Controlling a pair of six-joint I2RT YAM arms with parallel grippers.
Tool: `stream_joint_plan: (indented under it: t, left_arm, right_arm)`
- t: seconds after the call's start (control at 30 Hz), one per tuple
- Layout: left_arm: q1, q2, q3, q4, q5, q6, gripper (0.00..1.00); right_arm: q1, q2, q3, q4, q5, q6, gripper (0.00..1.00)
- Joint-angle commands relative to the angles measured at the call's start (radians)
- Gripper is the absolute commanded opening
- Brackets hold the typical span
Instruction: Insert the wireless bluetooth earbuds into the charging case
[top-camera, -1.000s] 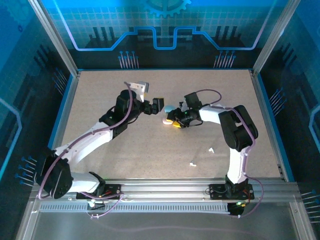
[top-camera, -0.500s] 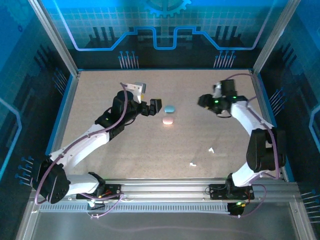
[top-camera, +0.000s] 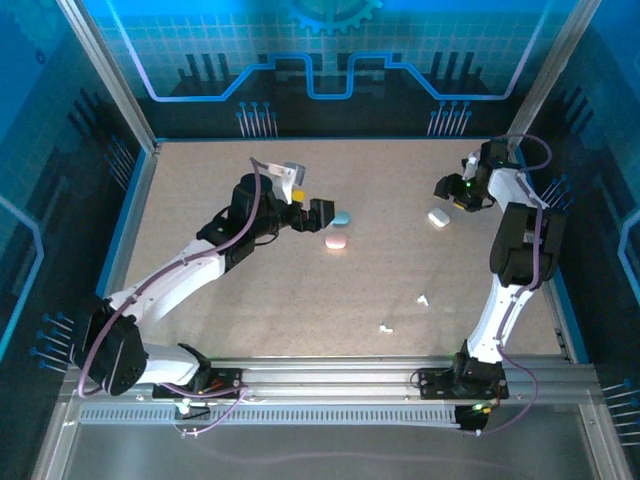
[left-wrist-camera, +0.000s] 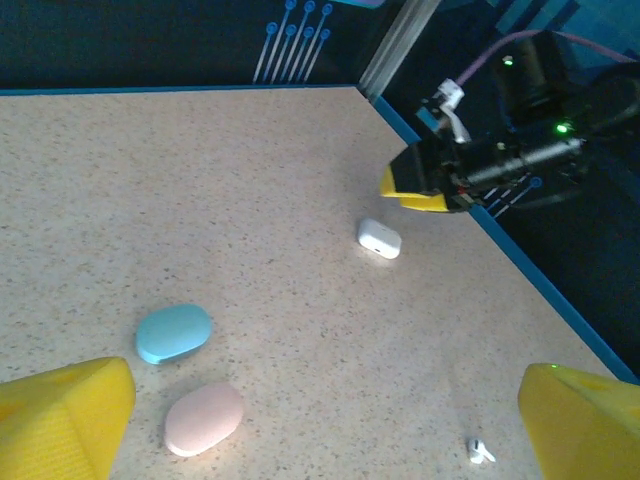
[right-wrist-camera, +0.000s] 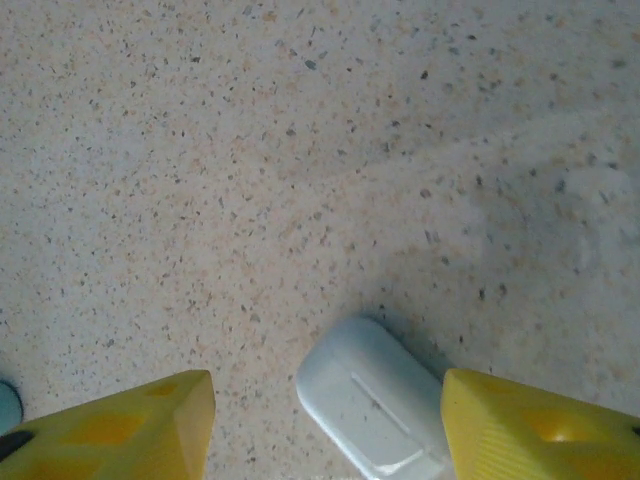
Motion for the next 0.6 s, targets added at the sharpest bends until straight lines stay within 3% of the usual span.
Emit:
stream_joint_plan:
  t: [0.0, 0.27, 0.57]
  left_arm:
    - [0.004, 0.025, 0.043, -0.011, 0.072, -0.028, 0.99]
    - [0.004, 0.033, 0.043, -0.004, 0.076, -0.033, 0.99]
    - [0.004, 0.024, 0.034, -0.006, 0.071, -0.033, 0.99]
  right_arm:
    - [-0.002, 0.062, 0.077, -0.105, -0.035, -0.066, 0.64]
    - [0.018, 0.112, 0.095, -0.164, -0.077, -0.099, 0.65]
    - [0.059, 0.075, 0.047, -0.191, -0.001, -0.138, 0.66]
